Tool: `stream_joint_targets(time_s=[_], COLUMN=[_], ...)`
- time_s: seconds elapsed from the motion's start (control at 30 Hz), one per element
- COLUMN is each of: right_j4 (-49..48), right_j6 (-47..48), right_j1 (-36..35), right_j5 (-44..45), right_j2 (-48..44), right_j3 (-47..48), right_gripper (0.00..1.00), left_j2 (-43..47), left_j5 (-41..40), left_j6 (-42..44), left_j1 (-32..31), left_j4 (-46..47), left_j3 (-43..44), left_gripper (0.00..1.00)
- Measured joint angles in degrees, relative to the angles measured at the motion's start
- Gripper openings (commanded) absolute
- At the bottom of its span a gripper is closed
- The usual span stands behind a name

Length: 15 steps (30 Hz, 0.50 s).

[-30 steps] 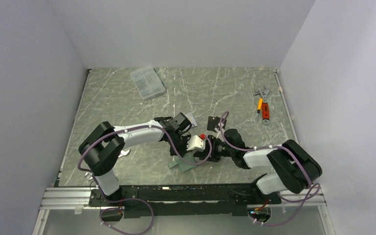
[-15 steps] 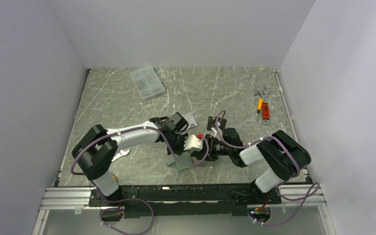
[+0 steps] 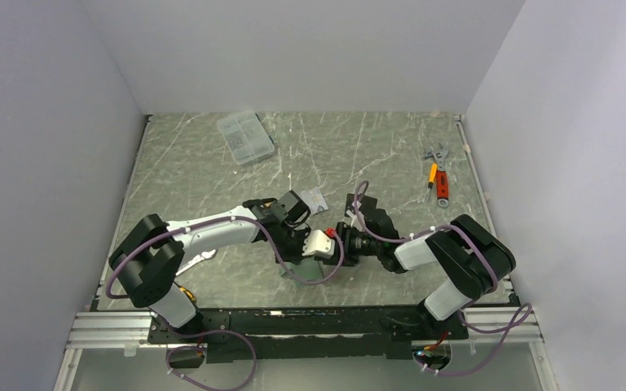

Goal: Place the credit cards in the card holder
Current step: Close the card holder at the center of the board.

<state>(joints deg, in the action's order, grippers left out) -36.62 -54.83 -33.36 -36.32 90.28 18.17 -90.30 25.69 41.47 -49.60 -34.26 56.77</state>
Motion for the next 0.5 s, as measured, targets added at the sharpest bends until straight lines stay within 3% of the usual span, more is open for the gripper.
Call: stream_joint_targets(time_s=[0.5], right_j4=[1.88], right_j6=[0.42], right_j1=[-1.14], right_j5=[-0.61], right_j2=[3.26], right_j3=[4.11], right_gripper=[0.53], left_j2=[0.76], left_j5=[-1.01], left_j6=[6.08], left_j1=[-1.11], left_j4=[3.89], left_j3=[-6.01], left_gripper=[0.09])
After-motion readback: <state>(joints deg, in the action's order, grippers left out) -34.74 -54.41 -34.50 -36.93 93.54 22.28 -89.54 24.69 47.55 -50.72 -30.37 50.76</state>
